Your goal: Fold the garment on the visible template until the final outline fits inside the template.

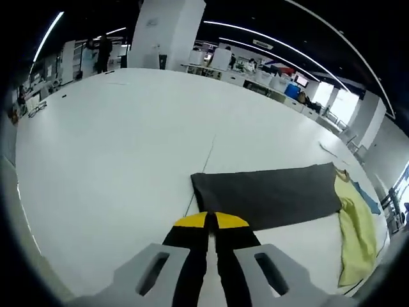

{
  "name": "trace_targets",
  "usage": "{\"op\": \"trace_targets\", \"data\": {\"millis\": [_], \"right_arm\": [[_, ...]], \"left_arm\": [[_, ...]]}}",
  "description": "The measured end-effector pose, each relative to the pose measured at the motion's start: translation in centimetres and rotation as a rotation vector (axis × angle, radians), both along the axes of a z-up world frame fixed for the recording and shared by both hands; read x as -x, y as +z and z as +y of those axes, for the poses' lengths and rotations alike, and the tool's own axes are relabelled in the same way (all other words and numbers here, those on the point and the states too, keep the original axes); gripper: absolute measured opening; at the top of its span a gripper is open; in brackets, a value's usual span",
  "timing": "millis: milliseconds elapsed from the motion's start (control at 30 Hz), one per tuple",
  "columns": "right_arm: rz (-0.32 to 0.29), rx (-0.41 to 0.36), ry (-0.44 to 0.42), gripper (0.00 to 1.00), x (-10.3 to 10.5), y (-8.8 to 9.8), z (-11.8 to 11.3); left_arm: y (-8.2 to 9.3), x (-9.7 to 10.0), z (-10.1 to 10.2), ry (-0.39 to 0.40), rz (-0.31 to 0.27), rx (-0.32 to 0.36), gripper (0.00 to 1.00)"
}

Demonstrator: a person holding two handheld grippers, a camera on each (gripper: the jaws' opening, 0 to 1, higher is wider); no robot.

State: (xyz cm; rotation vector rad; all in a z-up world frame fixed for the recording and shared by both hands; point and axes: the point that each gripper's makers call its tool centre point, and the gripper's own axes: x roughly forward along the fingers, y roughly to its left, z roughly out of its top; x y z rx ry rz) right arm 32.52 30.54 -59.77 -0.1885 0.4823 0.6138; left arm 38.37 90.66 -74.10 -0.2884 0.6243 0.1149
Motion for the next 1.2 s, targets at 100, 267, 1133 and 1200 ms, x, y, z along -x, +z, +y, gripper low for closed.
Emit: {"op": "trace_targets", "data": {"millis": [100,267,1133,1200], "right_arm": [[0.004,0.003,0.007,0.98,0.1,-0.2,0.1],[-0.002,-0.006,0.006,0.98,0.1,-0.1,0.4],[-0.042,0.056,-0.052,0.95,-1.4,0.1,1.2],[-0.036,0.067,-0.066,0.94,-1.8,-0.2,0.8]], "left_arm": [[-0.1,0.9,-0.5,-0.069,0.041,-0.058,0.00],[0.7,1.5,-1.2,-0.140,0.053,-0.125,0.01],[8.2,-1.8,-11.8,-0.639,-0.085,-0.265,0.29],[8.2,-2.5,-12.7,-0.664,-0.084,-0.280,0.29]]}}
